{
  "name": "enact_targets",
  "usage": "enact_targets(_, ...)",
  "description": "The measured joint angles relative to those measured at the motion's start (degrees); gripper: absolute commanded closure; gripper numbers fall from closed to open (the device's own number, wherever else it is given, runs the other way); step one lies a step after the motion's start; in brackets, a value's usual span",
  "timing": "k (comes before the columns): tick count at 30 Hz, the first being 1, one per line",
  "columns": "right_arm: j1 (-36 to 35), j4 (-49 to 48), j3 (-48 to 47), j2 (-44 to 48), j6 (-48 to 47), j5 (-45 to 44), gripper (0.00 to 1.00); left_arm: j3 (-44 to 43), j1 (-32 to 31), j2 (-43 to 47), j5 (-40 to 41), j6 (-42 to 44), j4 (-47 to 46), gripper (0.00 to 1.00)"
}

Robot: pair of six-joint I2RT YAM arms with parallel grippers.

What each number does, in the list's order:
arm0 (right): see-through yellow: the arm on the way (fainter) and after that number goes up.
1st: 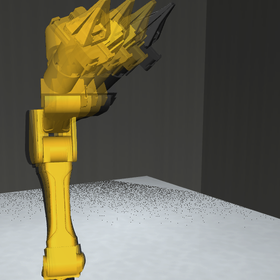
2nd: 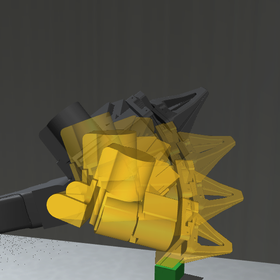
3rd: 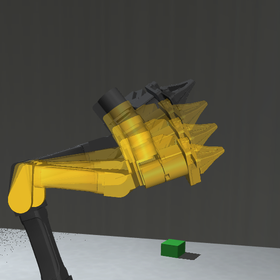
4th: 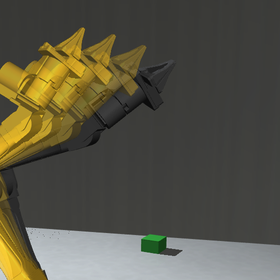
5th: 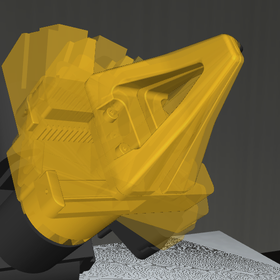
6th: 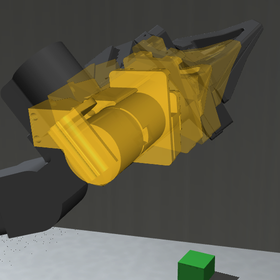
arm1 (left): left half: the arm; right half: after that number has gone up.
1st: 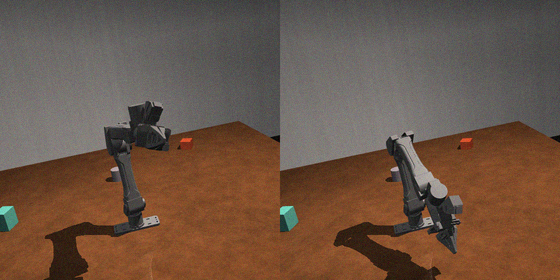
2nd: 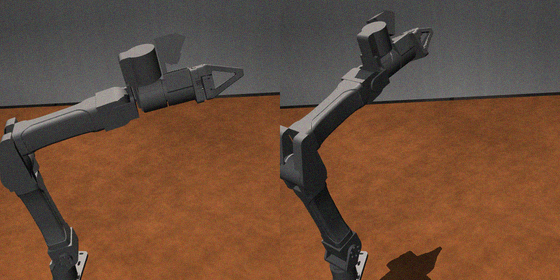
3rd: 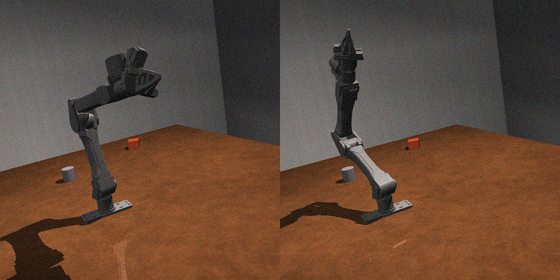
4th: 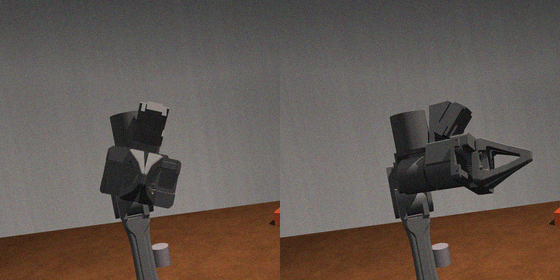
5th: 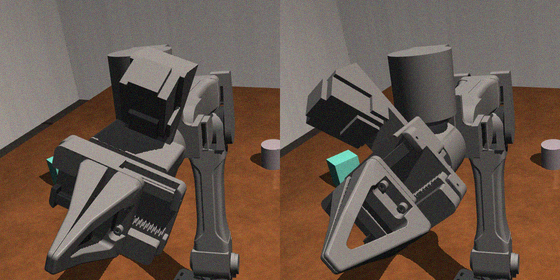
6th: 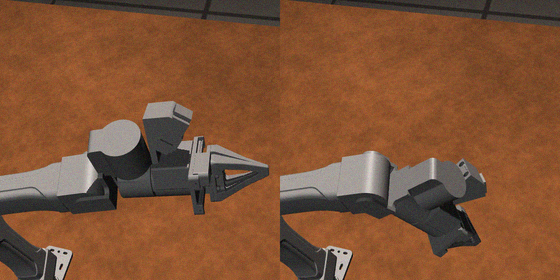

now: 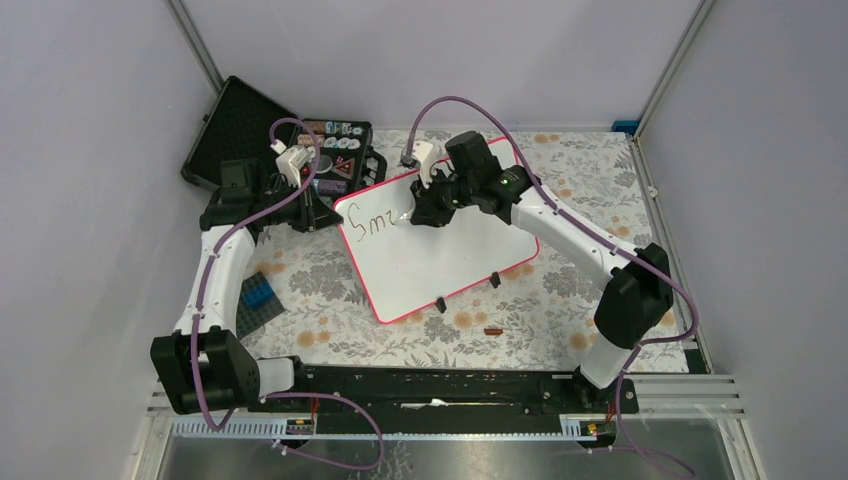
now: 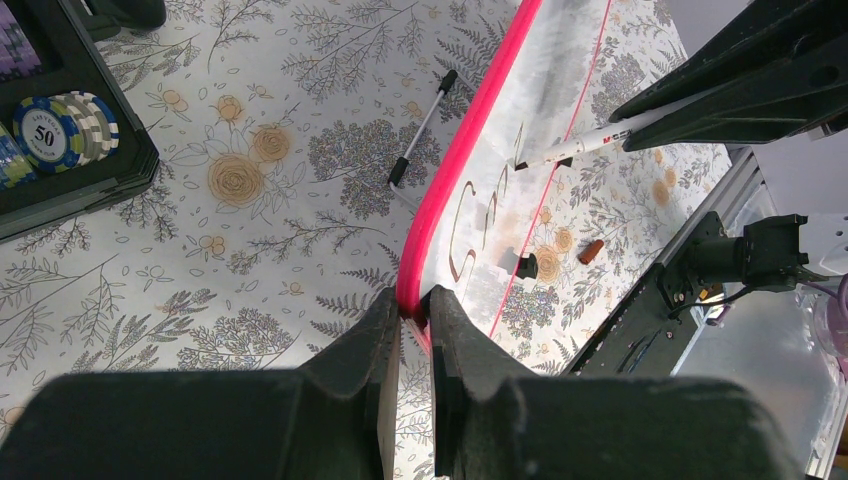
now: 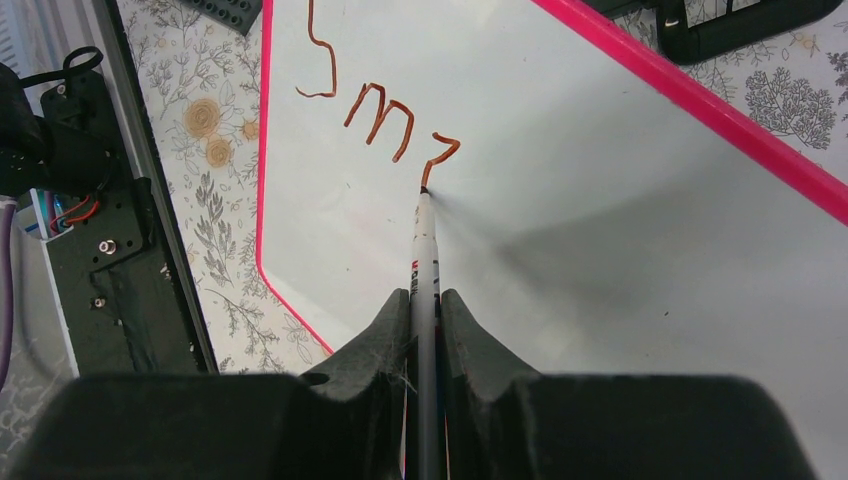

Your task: Write a sentence on the whiteboard

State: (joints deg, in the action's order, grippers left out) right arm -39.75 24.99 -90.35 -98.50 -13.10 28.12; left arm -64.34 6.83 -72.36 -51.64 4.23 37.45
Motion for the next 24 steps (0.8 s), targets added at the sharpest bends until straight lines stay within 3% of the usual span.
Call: enact_targets(24, 0.0, 1.5, -7.3, 0.0, 0.0, -0.6, 1.0, 0.0, 0.0, 0.0, -0.4, 0.0, 0.0, 1.0)
